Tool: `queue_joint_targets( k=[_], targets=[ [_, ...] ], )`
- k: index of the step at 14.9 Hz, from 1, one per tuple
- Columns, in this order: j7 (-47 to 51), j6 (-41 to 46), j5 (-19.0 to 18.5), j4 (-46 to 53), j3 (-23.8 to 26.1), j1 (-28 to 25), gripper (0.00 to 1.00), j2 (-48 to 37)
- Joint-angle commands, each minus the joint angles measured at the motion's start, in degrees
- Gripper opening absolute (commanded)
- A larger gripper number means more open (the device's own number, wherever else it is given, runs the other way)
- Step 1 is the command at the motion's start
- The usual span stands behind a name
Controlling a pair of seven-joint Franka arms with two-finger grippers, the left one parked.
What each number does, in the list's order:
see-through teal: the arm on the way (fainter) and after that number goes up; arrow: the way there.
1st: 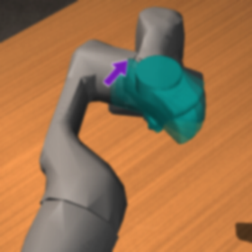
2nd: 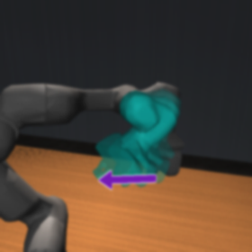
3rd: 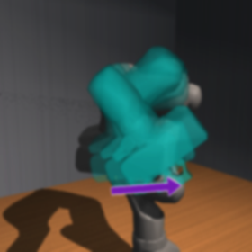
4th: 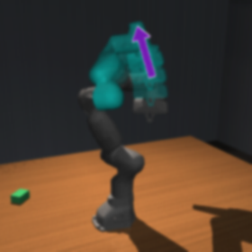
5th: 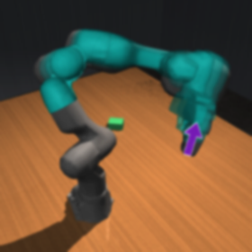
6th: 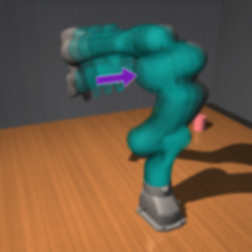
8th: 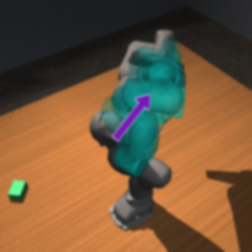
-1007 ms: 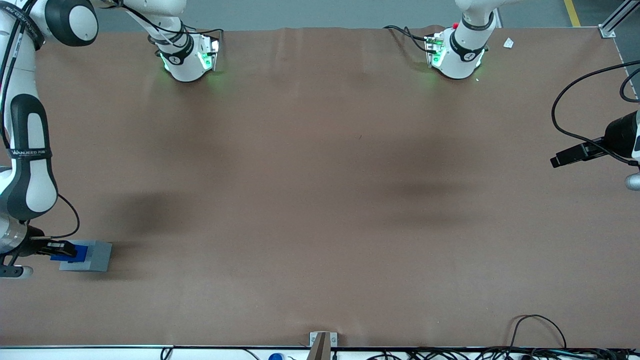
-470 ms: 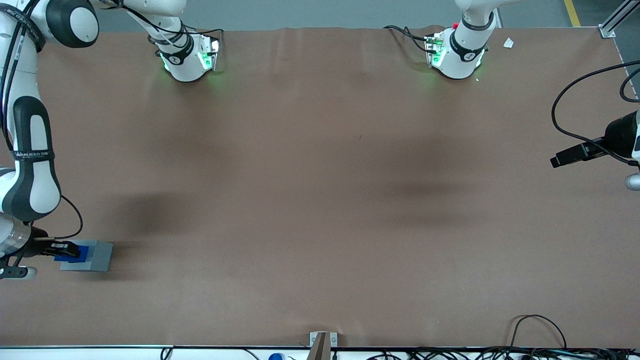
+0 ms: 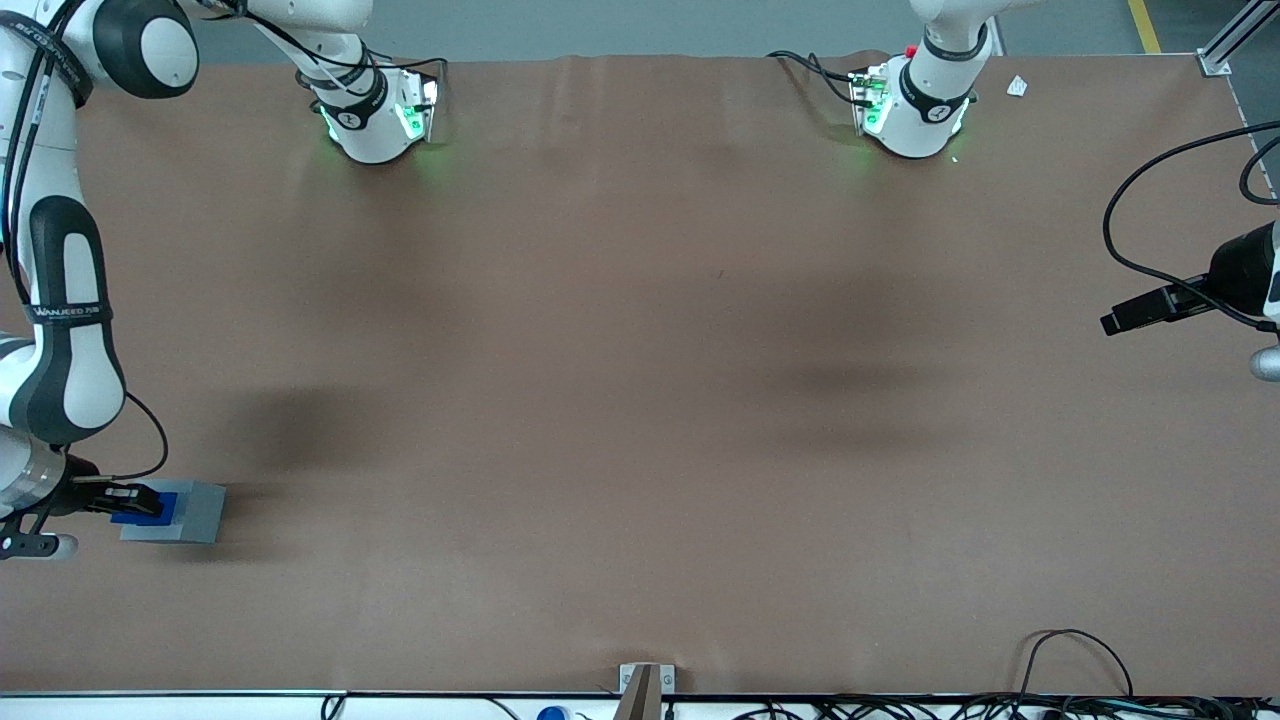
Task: Insert blue part into gray base with right arm
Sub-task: 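Lower the blue block into the gray base's hole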
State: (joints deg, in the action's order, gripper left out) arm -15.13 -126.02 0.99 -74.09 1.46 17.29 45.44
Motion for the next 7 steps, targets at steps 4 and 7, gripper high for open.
queue_joint_targets(
  k=[4,7],
  targets=[
    [-0.08,-0.19,2.60,1.06,0.74,0.91,0.80,1.05],
    [-0.17,0.24,4.64,0.97,0.74,0.91,1.00,0.61]
  ],
)
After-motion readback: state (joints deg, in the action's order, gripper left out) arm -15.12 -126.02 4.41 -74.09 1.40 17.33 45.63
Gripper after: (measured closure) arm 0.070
